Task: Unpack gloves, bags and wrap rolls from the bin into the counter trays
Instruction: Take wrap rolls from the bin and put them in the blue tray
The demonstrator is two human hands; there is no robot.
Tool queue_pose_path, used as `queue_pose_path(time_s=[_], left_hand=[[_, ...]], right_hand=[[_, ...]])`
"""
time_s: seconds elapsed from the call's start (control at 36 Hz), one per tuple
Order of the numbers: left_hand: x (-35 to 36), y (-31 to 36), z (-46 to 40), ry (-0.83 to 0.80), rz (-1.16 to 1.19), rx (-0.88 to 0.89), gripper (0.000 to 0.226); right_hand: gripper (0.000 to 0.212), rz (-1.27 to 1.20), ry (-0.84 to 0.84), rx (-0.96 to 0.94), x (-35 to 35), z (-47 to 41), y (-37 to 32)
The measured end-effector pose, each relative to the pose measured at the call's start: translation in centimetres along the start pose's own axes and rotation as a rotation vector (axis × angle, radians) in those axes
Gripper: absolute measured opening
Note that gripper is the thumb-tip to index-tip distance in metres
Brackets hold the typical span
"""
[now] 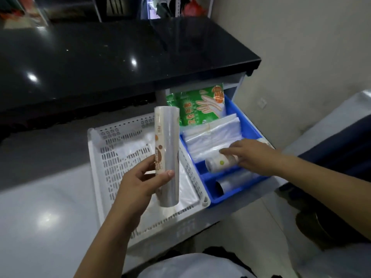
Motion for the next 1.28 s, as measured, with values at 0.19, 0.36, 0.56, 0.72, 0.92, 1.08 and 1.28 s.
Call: queue_pose_path(time_s=[0.19,0.36,0.56,0.72,0.92,1.08,1.28], left_hand=[[-0.1,0.2,-3.6,-0.045,0.024,-0.038,0.065],[0.7,1.2,-5.7,-0.036,0.009,-0.039,0.064],[2.9,1.8,-7.0,-0.014,-0.010,-0.054,0.061],[4.7,1.8,-7.5,-0.026,-0.125,-0.083,0.063],[8.9,2.8,-9.6,-0.196,-0.424,-0.090,0.040],[15.2,2.0,-11.4,-0.370,-0.801,-0.089,0.066],[20.8,0.3,-13.3,-0.358,-1.311,0.030,0.046]], right_hand=[[0.061,0.161,0.041,-0.033,2.6,-1.4,1.9],[0.077,0.144,0.146,-0.067,3.9,-2.2,2.7],[0.060,0.133,0.191,-0.025,3.5,-1.9,4.6],[0.056,0.036,0.229,0.039,3.8,-1.4,5.5],[0.049,-0.539,0.433,0.255,4.6,3.4,7.6],[0.044,-0.662,0.451,0.448,8.5,9.3,6.2],[0.063,-0.594,0.248,0.362,12.7,9.8,5.0]])
Point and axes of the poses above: each hand's wrist, its own z-axis away from the middle knuckle, its own x-axis out of the palm, y = z × x, the point moved 7 cm from there along -z, towards the middle knuckle, and after that the axes turned 10 degrees about -y, right-handed, at the moved point
